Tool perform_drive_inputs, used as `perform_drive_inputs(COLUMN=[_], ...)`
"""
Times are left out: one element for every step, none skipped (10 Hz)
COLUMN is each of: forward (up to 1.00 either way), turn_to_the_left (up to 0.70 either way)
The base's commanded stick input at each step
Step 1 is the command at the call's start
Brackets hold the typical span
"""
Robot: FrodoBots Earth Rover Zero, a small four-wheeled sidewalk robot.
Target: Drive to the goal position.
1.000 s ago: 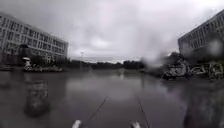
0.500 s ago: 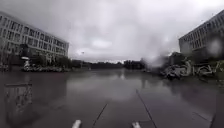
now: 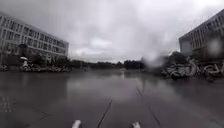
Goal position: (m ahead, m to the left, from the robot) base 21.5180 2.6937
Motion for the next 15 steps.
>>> perform_drive_inputs(forward=[0.70,0.70,0.70,0.70,0.70,0.70,0.70,0.70,0.70,0.70,0.70,0.70,0.70,0.70,0.70], turn_to_the_left=[0.00,0.00,0.00,0.00,0.00,0.00,0.00,0.00,0.00,0.00,0.00,0.00,0.00,0.00,0.00])
